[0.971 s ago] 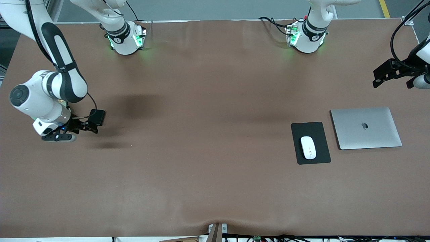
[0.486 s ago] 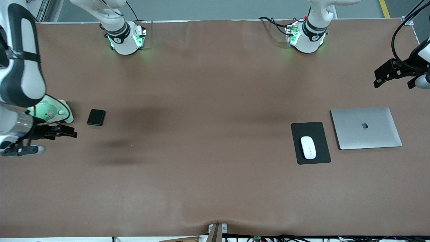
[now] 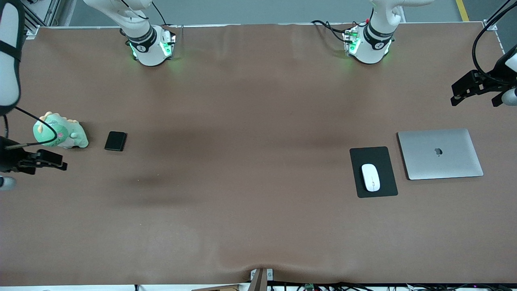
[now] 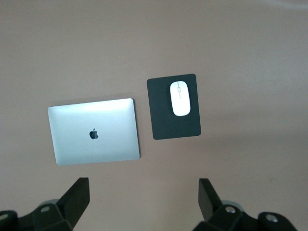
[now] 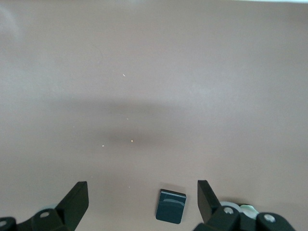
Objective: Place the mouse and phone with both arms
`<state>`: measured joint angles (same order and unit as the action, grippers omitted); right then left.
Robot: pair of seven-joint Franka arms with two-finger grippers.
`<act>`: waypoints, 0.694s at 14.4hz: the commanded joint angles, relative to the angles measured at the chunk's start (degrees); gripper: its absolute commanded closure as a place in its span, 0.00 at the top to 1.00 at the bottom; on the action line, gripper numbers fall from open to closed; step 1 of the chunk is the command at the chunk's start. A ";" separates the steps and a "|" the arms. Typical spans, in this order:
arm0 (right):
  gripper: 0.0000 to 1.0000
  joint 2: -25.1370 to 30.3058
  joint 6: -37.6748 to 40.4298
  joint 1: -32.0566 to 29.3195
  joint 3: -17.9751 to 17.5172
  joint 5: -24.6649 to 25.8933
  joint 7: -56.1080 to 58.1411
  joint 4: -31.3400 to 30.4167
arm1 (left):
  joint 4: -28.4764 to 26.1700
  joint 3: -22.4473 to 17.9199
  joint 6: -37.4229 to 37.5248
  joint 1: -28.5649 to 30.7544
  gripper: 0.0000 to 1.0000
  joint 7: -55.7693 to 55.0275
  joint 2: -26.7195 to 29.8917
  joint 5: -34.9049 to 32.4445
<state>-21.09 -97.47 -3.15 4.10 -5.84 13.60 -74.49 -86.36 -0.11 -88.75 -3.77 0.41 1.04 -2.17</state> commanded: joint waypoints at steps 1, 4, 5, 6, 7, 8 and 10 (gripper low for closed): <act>1.00 0.96 5.42 1.39 0.91 0.48 0.11 2.06 | 0.49 -0.15 0.68 0.43 1.00 0.82 0.19 1.38; 1.00 4.99 12.11 1.75 1.08 0.74 -1.37 3.30 | 0.58 0.02 1.12 0.34 1.00 0.47 0.37 1.90; 1.00 6.14 13.95 2.36 1.61 1.18 -3.38 3.13 | 0.58 0.11 1.82 0.25 1.00 0.30 0.37 2.08; 1.00 7.63 16.14 2.62 1.70 1.35 -6.19 3.12 | 0.58 0.03 2.00 0.25 1.00 0.29 0.37 2.43; 1.00 8.60 18.17 2.89 1.61 1.36 -9.17 2.95 | 0.58 0.03 2.00 0.34 1.00 0.12 0.37 2.61; 1.00 9.83 20.28 3.06 1.53 1.36 -10.68 2.95 | 0.58 -0.06 2.09 0.43 1.00 -0.84 0.37 2.78; 1.00 12.02 23.27 3.24 1.26 1.36 -10.87 2.60 | 0.58 -0.06 3.40 0.25 1.00 -4.96 0.37 2.70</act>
<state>-11.53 -76.36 -0.85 5.06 -5.38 4.52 -70.81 -86.32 -0.13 -87.27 -3.67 -1.80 1.05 -0.77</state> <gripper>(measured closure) 0.000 0.000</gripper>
